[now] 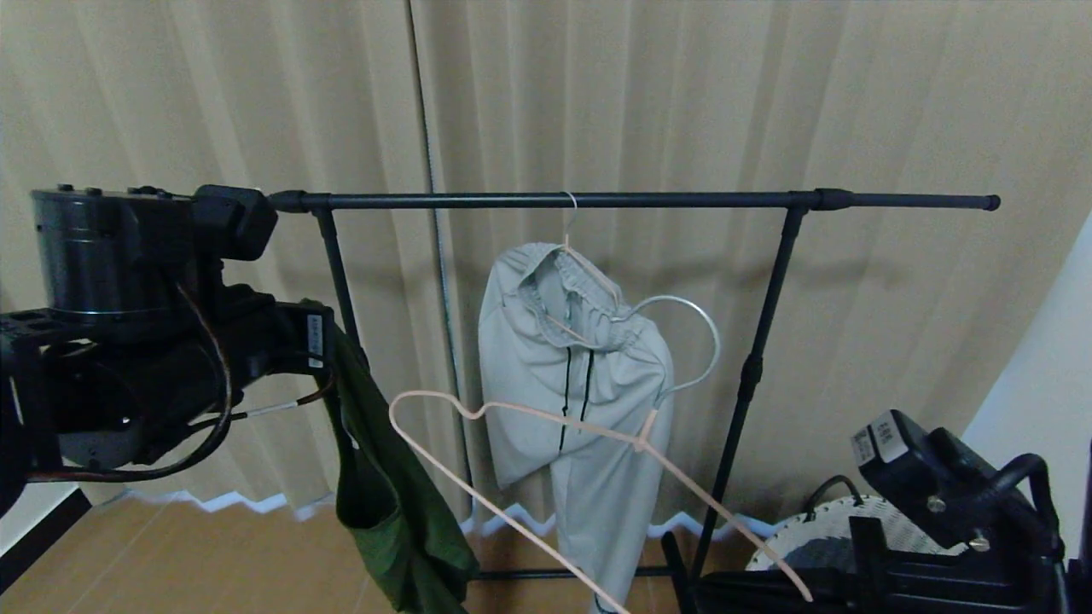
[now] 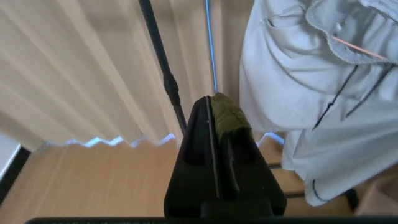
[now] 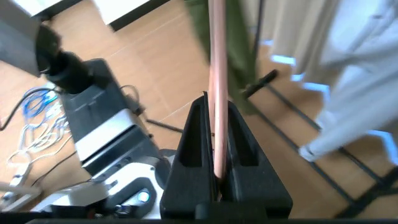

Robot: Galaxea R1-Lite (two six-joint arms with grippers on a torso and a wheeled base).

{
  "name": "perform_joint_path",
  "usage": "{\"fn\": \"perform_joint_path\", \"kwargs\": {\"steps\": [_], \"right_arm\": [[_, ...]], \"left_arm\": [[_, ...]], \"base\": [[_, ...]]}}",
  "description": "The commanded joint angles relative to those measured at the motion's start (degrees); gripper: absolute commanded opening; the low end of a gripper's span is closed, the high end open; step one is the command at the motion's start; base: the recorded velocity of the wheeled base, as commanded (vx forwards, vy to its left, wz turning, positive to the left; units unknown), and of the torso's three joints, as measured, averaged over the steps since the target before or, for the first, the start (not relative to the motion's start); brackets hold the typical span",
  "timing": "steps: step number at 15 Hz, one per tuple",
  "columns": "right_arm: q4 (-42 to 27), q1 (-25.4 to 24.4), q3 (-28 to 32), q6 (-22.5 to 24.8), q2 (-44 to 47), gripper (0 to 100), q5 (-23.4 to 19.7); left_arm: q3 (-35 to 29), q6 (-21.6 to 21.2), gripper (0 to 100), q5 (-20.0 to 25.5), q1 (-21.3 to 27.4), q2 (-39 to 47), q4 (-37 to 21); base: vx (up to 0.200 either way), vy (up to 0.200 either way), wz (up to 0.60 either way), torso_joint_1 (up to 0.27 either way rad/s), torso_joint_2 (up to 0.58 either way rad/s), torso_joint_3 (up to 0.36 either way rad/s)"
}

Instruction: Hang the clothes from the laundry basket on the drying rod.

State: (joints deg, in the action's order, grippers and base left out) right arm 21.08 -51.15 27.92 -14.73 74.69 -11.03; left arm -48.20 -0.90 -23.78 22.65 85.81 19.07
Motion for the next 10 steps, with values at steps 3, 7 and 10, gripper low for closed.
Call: {"fn": "perform_joint_path", "kwargs": {"steps": [3, 7, 10], "right_arm": [[0.9, -3.8, 3.4, -0.1, 6.7, 0, 0.3], [4.6, -3.7, 5.4, 0.1, 11.2, 0, 3.5], [4.6, -2.8, 8.0, 0.1, 13.0, 0, 4.2]], "left_arm": [[-0.4, 5.3, 0, -1.9, 2.7, 5.9, 0.2], [-0.4, 5.1, 0, -4.3, 2.8, 6.3, 0.1], [-0.1, 5.1, 0, -5.0, 3.1, 6.0, 0.2]], "base": [[0.0, 0.0, 0.0, 0.0, 0.0, 0.0], [0.0, 0.0, 0.0, 0.0, 0.0, 0.0], [0.0, 0.0, 0.0, 0.0, 0.0, 0.0]]}}
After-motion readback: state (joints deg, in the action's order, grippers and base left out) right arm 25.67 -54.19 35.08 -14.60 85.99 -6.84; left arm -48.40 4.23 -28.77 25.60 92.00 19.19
